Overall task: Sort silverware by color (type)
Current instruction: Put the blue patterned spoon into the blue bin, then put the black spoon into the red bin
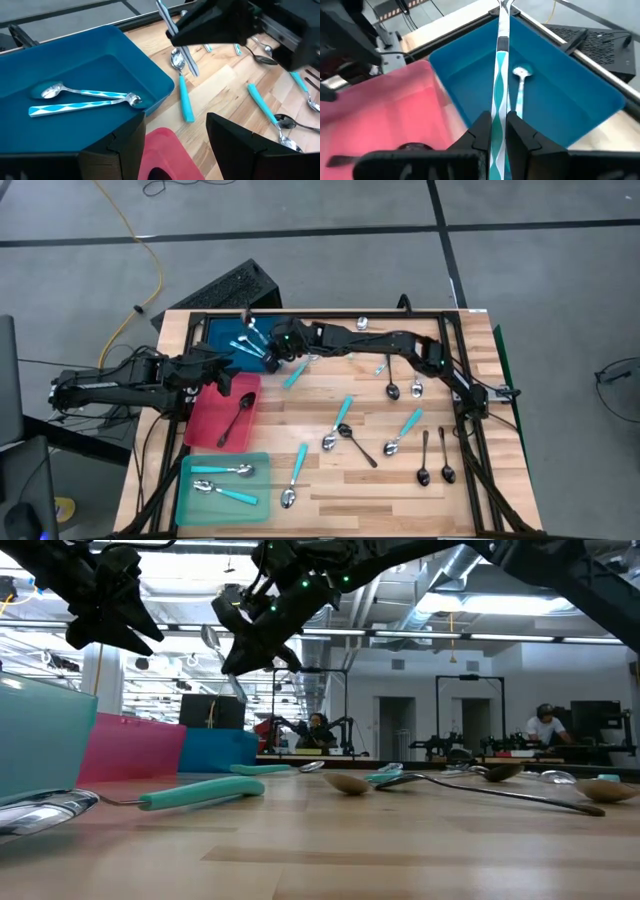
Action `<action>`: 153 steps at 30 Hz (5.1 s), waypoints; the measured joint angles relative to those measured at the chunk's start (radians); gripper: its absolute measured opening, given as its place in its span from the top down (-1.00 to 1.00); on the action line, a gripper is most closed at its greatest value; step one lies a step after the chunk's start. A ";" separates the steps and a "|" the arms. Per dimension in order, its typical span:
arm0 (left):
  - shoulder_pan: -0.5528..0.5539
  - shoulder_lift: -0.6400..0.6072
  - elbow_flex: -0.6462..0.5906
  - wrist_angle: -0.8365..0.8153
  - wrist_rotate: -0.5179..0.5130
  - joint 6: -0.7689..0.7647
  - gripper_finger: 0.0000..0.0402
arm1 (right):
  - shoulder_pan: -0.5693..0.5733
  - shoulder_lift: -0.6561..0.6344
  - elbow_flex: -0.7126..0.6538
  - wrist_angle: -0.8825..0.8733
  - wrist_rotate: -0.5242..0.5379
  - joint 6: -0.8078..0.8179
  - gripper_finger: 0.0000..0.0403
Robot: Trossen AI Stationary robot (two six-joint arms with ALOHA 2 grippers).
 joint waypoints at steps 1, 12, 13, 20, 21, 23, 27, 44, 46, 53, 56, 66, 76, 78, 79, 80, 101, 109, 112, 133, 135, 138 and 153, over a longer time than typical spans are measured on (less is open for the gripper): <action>0.000 0.000 0.000 0.000 -0.002 0.000 0.03 | -0.008 0.000 0.000 0.001 0.000 -0.002 0.72; 0.000 0.000 0.000 0.000 -0.009 0.000 0.03 | -0.063 0.009 0.050 -0.011 -0.034 -0.054 0.72; 0.000 0.000 0.000 0.000 -0.009 0.000 0.03 | -0.066 0.010 0.060 -0.029 -0.045 -0.068 0.72; 0.000 0.000 0.000 0.000 -0.013 0.000 0.03 | -0.094 0.011 0.069 0.006 -0.056 -0.064 0.72; 0.000 0.000 0.000 0.000 -0.013 0.000 0.03 | -0.098 0.011 0.069 0.009 -0.057 -0.049 0.72; 0.000 0.000 0.000 0.000 -0.013 0.000 0.03 | -0.103 0.011 0.069 0.026 -0.058 -0.020 0.72; 0.000 0.000 0.000 -0.001 -0.013 -0.007 0.03 | -0.092 0.024 0.069 0.069 -0.064 -0.017 0.72; 0.000 0.000 0.000 -0.053 -0.016 -0.031 0.03 | -0.062 0.260 0.222 0.083 -0.079 0.030 0.72; 0.000 0.000 0.000 -0.052 -0.016 -0.031 0.03 | -0.061 0.293 0.258 0.087 -0.082 0.029 0.72; 0.000 0.000 0.000 -0.062 -0.017 -0.025 0.03 | -0.061 0.307 0.256 0.029 -0.100 0.028 0.72; 0.000 0.000 0.000 -0.063 -0.017 -0.022 0.03 | -0.061 0.307 0.256 0.002 -0.086 -0.003 0.72; 0.000 0.000 0.000 -0.064 -0.023 -0.019 0.03 | -0.061 0.307 0.256 -0.013 -0.067 -0.027 0.72; 0.000 0.000 0.000 -0.065 -0.024 -0.014 0.03 | -0.050 0.350 0.258 0.005 -0.047 -0.012 0.72; 0.000 0.000 0.000 -0.065 -0.024 -0.009 0.03 | -0.050 0.350 0.258 0.002 -0.047 -0.013 0.72; 0.000 0.000 0.000 -0.065 -0.024 -0.008 0.03 | -0.050 0.350 0.258 0.002 -0.048 -0.012 0.72; 0.000 0.000 0.000 -0.065 -0.024 -0.008 0.03 | -0.050 0.350 0.258 0.001 -0.048 -0.012 0.72; 0.000 0.000 0.000 -0.065 -0.024 -0.007 0.03 | -0.050 0.351 0.257 -0.003 -0.051 -0.009 0.62; 0.000 0.000 0.000 -0.065 -0.024 -0.007 0.03 | -0.050 0.351 0.257 -0.003 -0.051 -0.010 0.62; 0.000 0.000 0.000 -0.065 -0.024 -0.007 0.03 | -0.050 0.351 0.257 -0.003 -0.051 -0.012 0.62; 0.000 0.000 0.000 -0.065 -0.026 0.006 0.03 | -0.050 0.352 0.256 -0.001 -0.051 -0.027 0.22; 0.000 0.000 0.000 -0.065 -0.027 0.006 0.03 | -0.050 0.352 0.256 -0.002 -0.051 -0.027 0.18; 0.000 0.000 0.000 -0.065 -0.027 0.006 0.03 | -0.051 0.352 0.256 -0.001 -0.051 -0.027 0.17; 0.000 0.000 0.000 -0.065 -0.027 0.005 0.03 | -0.069 0.287 0.260 -0.035 -0.041 -0.042 0.18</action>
